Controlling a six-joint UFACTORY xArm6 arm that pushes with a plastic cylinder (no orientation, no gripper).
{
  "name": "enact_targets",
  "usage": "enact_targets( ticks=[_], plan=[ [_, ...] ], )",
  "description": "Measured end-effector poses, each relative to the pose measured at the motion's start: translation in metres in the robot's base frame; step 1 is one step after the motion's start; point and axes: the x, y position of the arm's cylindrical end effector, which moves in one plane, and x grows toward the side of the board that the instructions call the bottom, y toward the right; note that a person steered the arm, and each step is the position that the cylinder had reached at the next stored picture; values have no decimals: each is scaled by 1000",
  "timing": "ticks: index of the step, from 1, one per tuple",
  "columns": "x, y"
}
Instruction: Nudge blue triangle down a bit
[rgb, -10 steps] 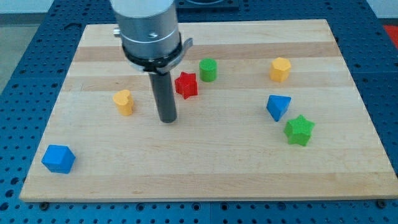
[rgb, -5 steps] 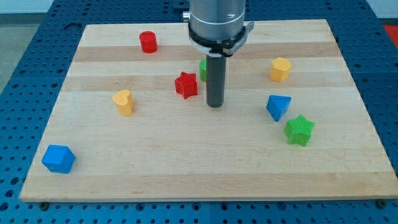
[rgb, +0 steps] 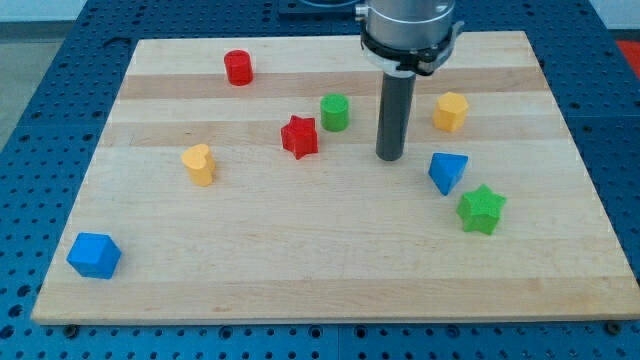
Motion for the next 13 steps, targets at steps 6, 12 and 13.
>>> enact_targets(
  ticks=[6,12,13],
  plan=[
    [0,20],
    [0,89],
    [7,90]
  ],
)
